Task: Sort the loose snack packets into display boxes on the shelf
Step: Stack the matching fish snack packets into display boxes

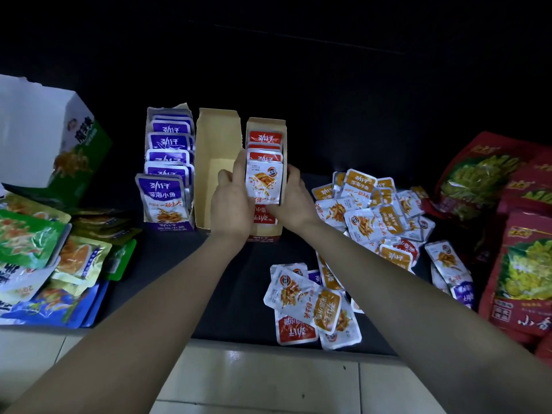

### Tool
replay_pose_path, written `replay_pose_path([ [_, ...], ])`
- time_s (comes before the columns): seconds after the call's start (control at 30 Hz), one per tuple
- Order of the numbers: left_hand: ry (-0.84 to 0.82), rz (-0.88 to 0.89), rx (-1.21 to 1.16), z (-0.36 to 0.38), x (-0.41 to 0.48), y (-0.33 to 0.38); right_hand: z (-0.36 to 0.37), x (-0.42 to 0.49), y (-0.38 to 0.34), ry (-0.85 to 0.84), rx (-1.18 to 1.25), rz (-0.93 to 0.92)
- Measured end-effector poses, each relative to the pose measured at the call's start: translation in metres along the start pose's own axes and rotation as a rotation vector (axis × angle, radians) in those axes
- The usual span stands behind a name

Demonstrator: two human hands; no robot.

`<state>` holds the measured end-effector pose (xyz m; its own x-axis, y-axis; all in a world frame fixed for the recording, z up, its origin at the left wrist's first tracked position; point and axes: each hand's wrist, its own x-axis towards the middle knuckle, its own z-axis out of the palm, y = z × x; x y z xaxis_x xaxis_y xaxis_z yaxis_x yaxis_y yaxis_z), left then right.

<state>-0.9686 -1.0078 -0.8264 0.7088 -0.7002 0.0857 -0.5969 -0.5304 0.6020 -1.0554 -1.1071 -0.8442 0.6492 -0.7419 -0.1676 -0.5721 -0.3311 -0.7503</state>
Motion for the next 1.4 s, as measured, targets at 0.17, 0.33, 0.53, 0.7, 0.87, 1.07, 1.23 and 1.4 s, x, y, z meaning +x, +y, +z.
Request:
replay_pose_path([
  [0.17,-0.014,0.010,0.051,-0.001,-0.008,-0.005,-0.005,-0.003,0.005,-0.063,0.037,-0.007],
  [0.33,0.231,0.165,0.138,-0.011,-0.028,0.012,-0.029,-0.029,0.004,-0.016,0.154,-0.058],
  [0.53,-0.252,0.642,-0.172,-0.002,-0.078,0.040,-0.086,-0.071,0.030,0.002,0.085,-0.138],
  [0.7,-0.649,0.605,0.396,0.020,-0.106,0.023,-0.095,-0.122,0.062,-0.100,0.019,-0.067],
  [0.87,-0.512,0.395,0.247,0.020,-0.125,0.018,-0.065,-0.160,0.069,-0.262,-0.186,-0.132],
  [1.07,-0.253,0.286,-0.130,0.011,-0.133,0.019,-0.074,-0.149,0.064,-0.107,-0.005,-0.050],
  [1.23,-0.356,0.098,0.184,0.014,-0.138,0.024,-0.098,-0.148,0.079,0.063,0.242,0.130],
  [1.4,-0.492,0.025,0.485,0.020,-0.136,0.028,-0.103,-0.153,0.100,0.100,0.268,0.269],
])
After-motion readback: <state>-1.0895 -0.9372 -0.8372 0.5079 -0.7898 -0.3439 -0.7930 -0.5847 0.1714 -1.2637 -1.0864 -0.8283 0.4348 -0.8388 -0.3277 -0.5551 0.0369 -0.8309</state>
